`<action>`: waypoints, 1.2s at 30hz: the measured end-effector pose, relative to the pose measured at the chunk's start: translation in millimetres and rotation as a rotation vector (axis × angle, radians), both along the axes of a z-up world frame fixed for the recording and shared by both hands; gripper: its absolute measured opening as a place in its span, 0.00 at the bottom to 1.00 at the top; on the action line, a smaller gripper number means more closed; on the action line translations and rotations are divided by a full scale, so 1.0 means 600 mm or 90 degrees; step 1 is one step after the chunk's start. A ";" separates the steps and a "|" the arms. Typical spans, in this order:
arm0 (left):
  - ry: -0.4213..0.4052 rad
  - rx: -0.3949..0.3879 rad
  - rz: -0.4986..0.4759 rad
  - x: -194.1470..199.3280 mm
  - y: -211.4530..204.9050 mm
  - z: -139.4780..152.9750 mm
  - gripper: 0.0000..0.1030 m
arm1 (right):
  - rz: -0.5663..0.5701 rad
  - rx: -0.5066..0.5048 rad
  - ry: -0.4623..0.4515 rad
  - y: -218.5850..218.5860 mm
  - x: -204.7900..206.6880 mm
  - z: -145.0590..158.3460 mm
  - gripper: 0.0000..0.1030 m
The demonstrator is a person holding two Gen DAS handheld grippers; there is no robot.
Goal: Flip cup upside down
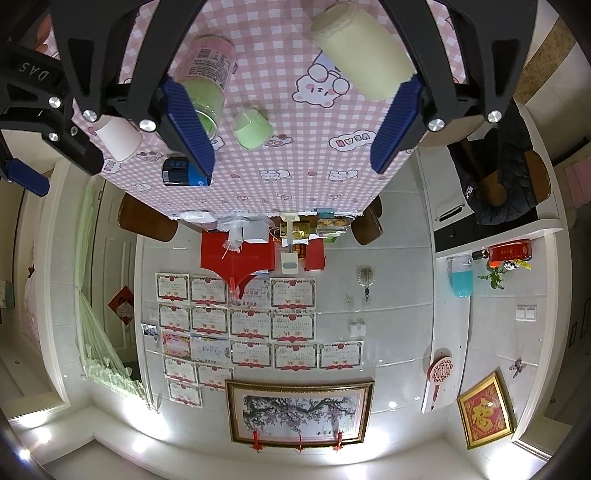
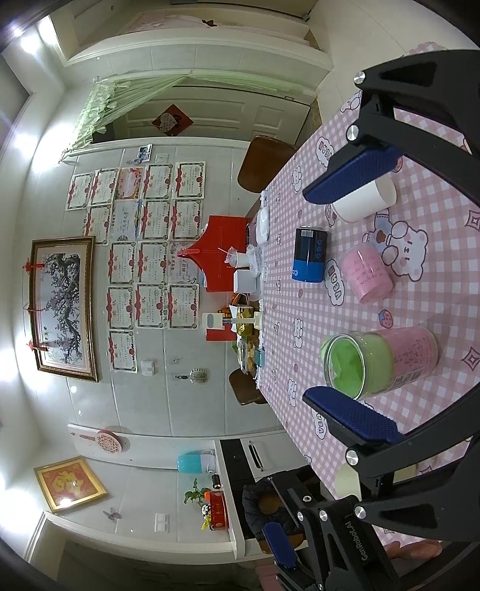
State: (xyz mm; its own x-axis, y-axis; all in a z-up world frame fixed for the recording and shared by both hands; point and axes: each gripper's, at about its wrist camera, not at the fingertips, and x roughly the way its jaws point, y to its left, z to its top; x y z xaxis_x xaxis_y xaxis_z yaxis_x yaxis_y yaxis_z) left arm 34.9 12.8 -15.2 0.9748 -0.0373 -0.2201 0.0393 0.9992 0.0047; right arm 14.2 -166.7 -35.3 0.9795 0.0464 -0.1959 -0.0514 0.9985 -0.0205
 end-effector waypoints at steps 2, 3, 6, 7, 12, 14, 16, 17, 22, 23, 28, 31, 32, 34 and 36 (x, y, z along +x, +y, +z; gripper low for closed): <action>-0.001 -0.001 0.001 0.001 0.001 0.000 0.83 | 0.000 -0.001 0.000 0.000 0.000 0.000 0.93; -0.001 -0.001 0.001 0.001 0.001 0.000 0.83 | 0.000 -0.001 0.000 0.000 0.000 0.000 0.93; -0.001 -0.001 0.001 0.001 0.001 0.000 0.83 | 0.001 -0.002 0.001 0.000 0.003 0.000 0.93; -0.001 0.000 0.002 0.001 0.001 0.000 0.83 | 0.001 -0.003 0.002 0.000 0.005 -0.001 0.93; -0.002 0.001 0.011 0.006 0.004 -0.004 0.83 | 0.001 -0.004 0.003 0.003 0.007 -0.002 0.93; -0.006 0.002 0.016 0.006 0.005 -0.005 0.83 | 0.001 -0.004 0.004 0.003 0.008 -0.002 0.93; -0.008 0.002 0.017 0.006 0.006 -0.006 0.83 | 0.001 -0.004 0.004 0.003 0.008 -0.003 0.93; -0.009 0.002 0.018 0.006 0.006 -0.006 0.83 | 0.001 -0.004 0.004 0.003 0.009 -0.003 0.93; -0.007 0.000 0.016 0.006 0.006 -0.008 0.83 | 0.001 -0.004 0.004 0.003 0.009 -0.003 0.93; -0.008 0.001 0.016 0.006 0.005 -0.009 0.83 | 0.001 -0.004 0.004 0.003 0.008 -0.003 0.93; -0.008 0.001 0.018 0.006 0.005 -0.009 0.83 | 0.002 -0.004 0.004 0.003 0.009 -0.003 0.93; -0.007 0.000 0.017 0.006 0.005 -0.010 0.83 | 0.001 -0.003 0.005 0.003 0.009 -0.003 0.93; -0.007 0.001 0.017 0.006 0.005 -0.009 0.83 | 0.002 -0.003 0.006 0.003 0.009 -0.004 0.93; -0.006 0.002 0.017 0.007 0.004 -0.010 0.83 | 0.001 -0.003 0.006 0.003 0.008 -0.008 0.93; -0.005 0.002 0.017 0.007 0.003 -0.010 0.83 | 0.001 -0.002 0.006 0.003 0.007 -0.010 0.93</action>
